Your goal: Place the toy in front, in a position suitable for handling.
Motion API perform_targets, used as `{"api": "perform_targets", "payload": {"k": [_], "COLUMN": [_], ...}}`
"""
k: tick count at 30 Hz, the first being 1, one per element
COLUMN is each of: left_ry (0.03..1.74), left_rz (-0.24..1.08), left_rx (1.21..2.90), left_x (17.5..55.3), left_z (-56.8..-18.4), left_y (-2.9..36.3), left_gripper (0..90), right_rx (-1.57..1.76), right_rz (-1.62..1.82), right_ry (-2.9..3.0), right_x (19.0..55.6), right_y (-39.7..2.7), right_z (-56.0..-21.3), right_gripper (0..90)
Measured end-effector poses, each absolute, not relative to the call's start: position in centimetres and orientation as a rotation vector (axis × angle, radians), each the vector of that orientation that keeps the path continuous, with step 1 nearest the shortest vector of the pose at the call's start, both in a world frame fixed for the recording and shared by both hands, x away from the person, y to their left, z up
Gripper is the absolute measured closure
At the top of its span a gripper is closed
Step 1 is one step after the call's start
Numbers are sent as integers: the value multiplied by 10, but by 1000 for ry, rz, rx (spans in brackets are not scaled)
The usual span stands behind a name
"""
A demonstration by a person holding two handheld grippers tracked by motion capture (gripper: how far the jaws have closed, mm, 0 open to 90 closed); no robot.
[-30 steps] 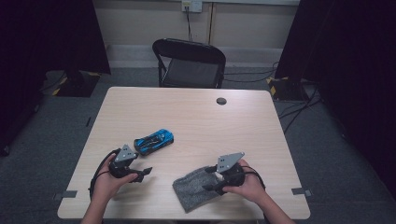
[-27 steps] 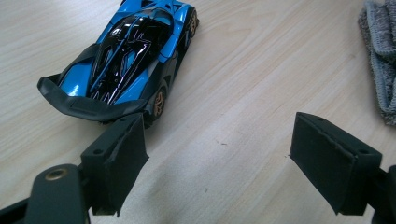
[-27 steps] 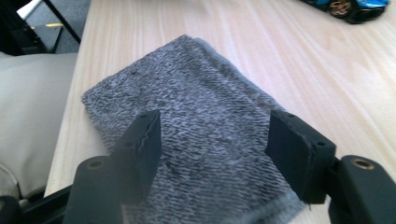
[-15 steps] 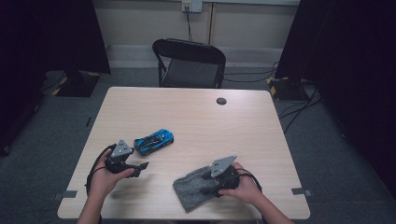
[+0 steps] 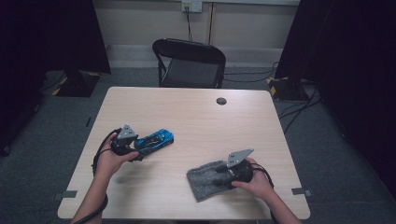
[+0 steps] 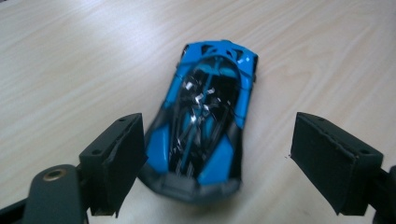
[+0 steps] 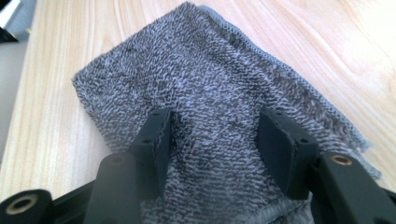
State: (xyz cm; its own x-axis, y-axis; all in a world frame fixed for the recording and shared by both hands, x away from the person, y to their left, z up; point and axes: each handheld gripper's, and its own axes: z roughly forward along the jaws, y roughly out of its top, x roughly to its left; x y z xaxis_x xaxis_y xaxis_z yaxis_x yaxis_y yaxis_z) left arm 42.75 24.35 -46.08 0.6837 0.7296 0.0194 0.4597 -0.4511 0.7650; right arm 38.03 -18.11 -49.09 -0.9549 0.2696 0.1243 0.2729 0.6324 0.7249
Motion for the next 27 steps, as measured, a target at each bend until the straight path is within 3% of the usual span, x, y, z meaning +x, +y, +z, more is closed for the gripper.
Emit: {"api": "perform_targets", "payload": {"k": [27], "left_ry": [860], "left_rz": [312], "left_rx": [2230], "left_x": [481], "left_z": [-492], "left_y": [209], "left_gripper": [186], "right_rx": [-482], "right_rz": [-1267], "right_ry": [-2831], "right_x": [380], "right_y": [-181], "right_z": [-492], "right_gripper": [451]}}
